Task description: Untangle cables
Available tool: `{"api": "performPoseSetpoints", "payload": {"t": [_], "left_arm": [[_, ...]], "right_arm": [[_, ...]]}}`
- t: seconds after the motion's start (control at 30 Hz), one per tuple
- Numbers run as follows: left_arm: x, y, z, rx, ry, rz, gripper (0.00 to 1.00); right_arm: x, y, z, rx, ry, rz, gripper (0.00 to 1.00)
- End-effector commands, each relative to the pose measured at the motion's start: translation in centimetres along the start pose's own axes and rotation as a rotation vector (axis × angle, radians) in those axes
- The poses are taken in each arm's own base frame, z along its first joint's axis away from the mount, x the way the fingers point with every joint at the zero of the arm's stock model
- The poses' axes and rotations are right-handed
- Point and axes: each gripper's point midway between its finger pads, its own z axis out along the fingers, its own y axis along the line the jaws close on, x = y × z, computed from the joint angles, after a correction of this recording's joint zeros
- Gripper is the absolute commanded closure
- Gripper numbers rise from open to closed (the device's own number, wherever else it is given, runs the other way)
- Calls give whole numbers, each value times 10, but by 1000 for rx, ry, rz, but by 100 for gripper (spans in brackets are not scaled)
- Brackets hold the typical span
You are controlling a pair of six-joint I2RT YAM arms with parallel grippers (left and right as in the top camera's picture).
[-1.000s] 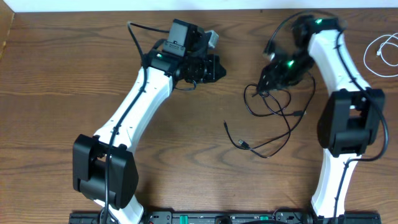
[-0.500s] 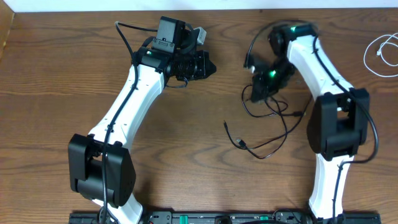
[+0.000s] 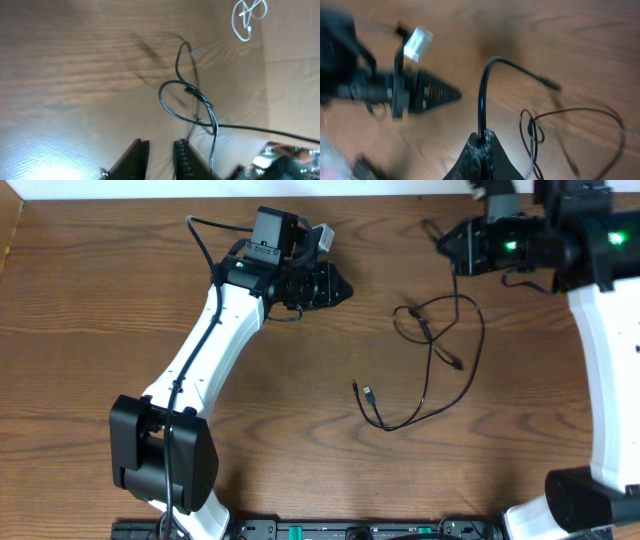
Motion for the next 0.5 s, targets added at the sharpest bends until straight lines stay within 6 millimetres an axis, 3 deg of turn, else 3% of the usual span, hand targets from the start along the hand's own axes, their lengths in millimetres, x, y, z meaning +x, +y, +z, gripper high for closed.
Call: {"api": "performPoseSetpoints", "payload": {"t": [0.0,0.3,0.47], "left_arm": [[10,-24,5,62,36,28,68],[36,-77,41,104,68,123,57],[53,-80,66,47,99,31,57]], "right_arm": [[-12,6,-18,1,-78,174,99],[-13,27,-57,-30,-158,127,99],[-9,24,-64,4,-165,125,99]]}}
